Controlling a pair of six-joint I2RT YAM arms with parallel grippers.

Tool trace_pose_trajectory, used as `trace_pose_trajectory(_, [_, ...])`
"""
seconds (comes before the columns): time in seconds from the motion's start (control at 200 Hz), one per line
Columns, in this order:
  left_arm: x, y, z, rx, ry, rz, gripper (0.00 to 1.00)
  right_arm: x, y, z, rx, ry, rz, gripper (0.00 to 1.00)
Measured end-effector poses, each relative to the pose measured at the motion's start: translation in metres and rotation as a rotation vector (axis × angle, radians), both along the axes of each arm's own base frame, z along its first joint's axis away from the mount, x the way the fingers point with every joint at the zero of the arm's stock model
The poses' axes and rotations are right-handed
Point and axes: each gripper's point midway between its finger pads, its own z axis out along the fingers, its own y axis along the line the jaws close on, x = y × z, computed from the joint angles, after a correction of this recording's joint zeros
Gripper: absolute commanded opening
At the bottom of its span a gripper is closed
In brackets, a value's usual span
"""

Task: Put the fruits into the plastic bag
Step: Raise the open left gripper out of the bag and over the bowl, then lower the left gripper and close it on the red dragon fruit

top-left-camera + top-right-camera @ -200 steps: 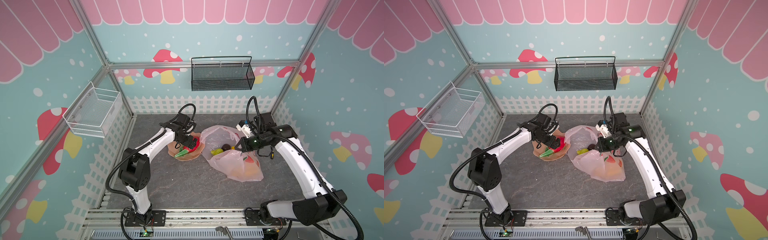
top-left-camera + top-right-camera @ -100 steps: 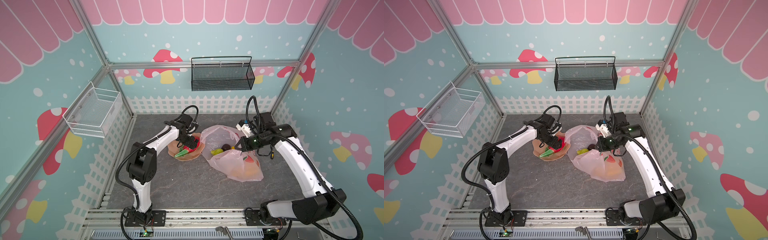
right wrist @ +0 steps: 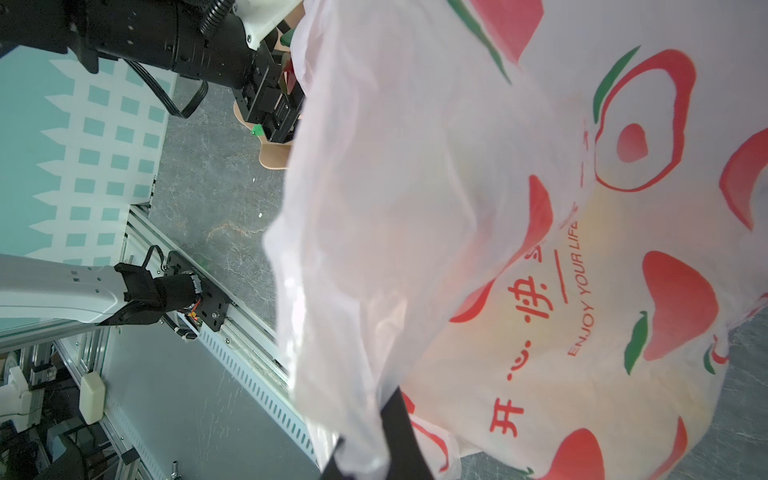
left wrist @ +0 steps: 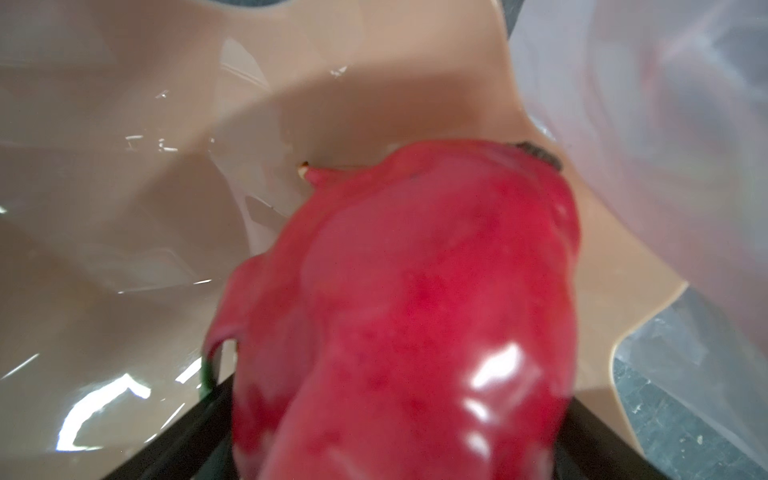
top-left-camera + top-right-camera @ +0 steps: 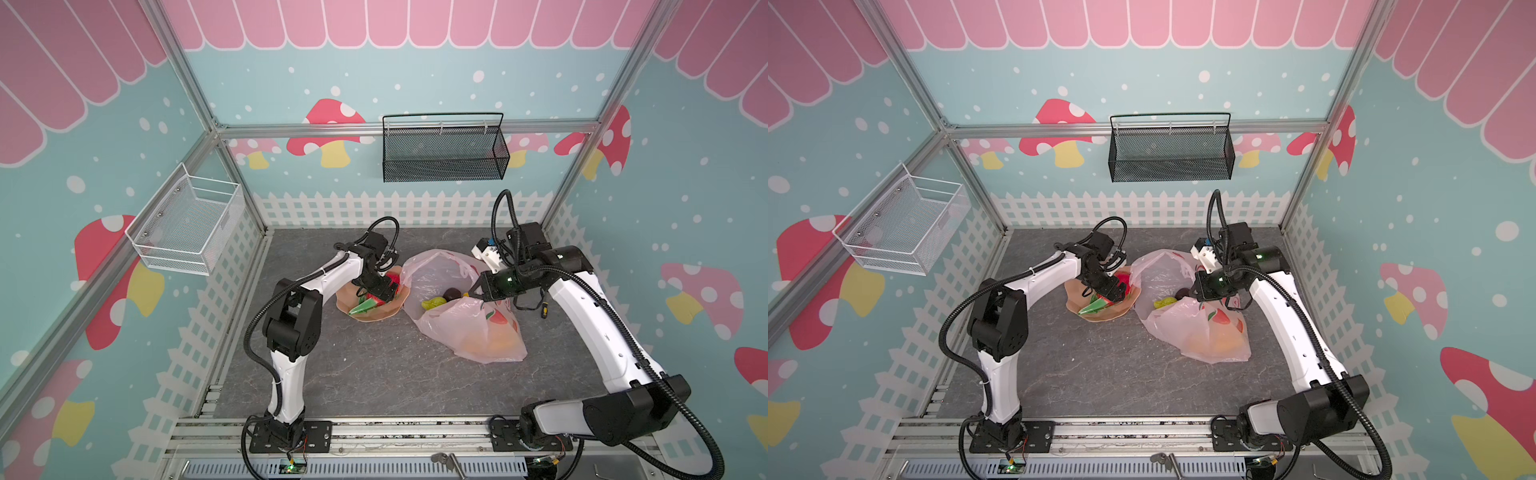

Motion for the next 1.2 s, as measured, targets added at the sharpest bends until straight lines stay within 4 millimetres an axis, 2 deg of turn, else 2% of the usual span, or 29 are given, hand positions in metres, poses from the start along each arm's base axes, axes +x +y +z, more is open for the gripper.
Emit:
trace_pose_trajectory(0.245, [0.004, -0.01, 0.001, -0.038, 0.009, -0.015, 0.83, 0.001, 0.0, -0.001, -0.002, 0.004, -0.001, 0.0])
trace_pose_trajectory(0.325, [0.004, -0.012, 0.001, -0.048, 0.013, -0.018, 0.75, 0.001, 0.0, 0.0, -0.003, 0.002, -0.001, 0.0])
trace_pose_trajectory(0.45, [0.005, -0.013, 0.001, -0.062, 0.018, -0.019, 0.73, 0.002, -0.001, 0.001, -0.005, -0.005, -0.003, 0.0])
trace_pose_trajectory(0.765, [0.001, -0.006, 0.002, -0.097, 0.033, -0.009, 0.42, 0.003, -0.001, 0.001, -0.009, -0.005, -0.005, 0.0])
trace_pose_trajectory(0.87, [-0.003, 0.002, 0.004, -0.109, 0.042, 0.007, 0.37, 0.003, -0.001, 0.0, -0.01, -0.002, -0.005, 0.0])
trace_pose_trajectory(1.031, [-0.002, 0.014, 0.023, -0.137, 0.016, 0.04, 0.35, 0.005, -0.001, 0.0, -0.011, -0.001, -0.005, 0.0])
trace_pose_trajectory(1.201, [0.004, 0.02, 0.066, -0.211, -0.082, 0.067, 0.35, 0.005, -0.001, 0.0, -0.011, -0.002, -0.006, 0.0])
